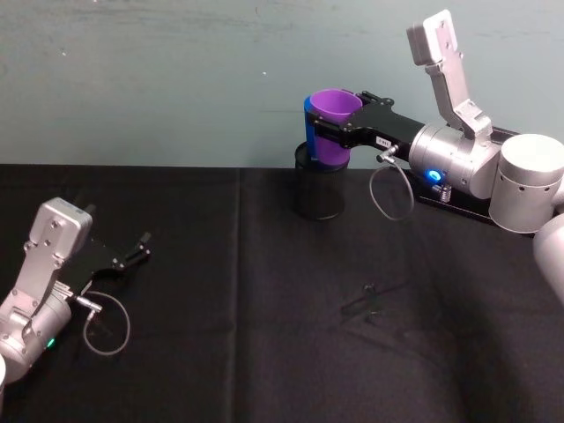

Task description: Pick up one cup with a gripper and tap it against the other cup.

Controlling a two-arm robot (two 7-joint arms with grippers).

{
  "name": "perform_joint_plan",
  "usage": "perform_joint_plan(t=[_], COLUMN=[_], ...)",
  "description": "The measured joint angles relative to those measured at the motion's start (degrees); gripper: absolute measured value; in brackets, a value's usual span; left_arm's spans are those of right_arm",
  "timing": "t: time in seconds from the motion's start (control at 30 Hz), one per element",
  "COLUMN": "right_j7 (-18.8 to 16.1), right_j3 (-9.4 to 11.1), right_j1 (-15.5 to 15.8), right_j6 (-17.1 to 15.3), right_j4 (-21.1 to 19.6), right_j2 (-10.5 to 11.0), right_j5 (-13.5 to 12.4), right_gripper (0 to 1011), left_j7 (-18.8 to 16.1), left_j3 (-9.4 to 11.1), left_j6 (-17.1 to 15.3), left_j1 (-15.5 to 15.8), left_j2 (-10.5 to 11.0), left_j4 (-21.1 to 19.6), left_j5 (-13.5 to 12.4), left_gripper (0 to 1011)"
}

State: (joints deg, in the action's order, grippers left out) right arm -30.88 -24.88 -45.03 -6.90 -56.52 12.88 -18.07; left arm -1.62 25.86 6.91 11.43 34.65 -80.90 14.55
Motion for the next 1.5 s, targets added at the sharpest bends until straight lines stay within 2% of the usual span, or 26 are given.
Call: perform_joint_plan(t=[0.77,1.1,1.5], right_j7=[-2.73,-3.96,-5.26], right_j3=[-1.05,-1.64,-2.83], right_j1=[4.84,7.58,9.37], right_j6=[-1.88,-3.09,-2.24], right_j4=[-8.32,-13.03,-15.35], right_j2=[5.03,8.18,10.96], right_j5=[-4.46,-7.23,-9.24], right_gripper=[746,744,746], left_j7=[0.0,0.0,0.0], left_j3=[0.0,0.0,0.0], left_j6=[0.0,0.0,0.0], left_j1=[0.0,0.0,0.0], left_j2=[0.0,0.0,0.0], left_j4=[0.0,0.0,0.0], left_j5=[0.0,0.0,0.0], left_gripper=[1011,1012,1011])
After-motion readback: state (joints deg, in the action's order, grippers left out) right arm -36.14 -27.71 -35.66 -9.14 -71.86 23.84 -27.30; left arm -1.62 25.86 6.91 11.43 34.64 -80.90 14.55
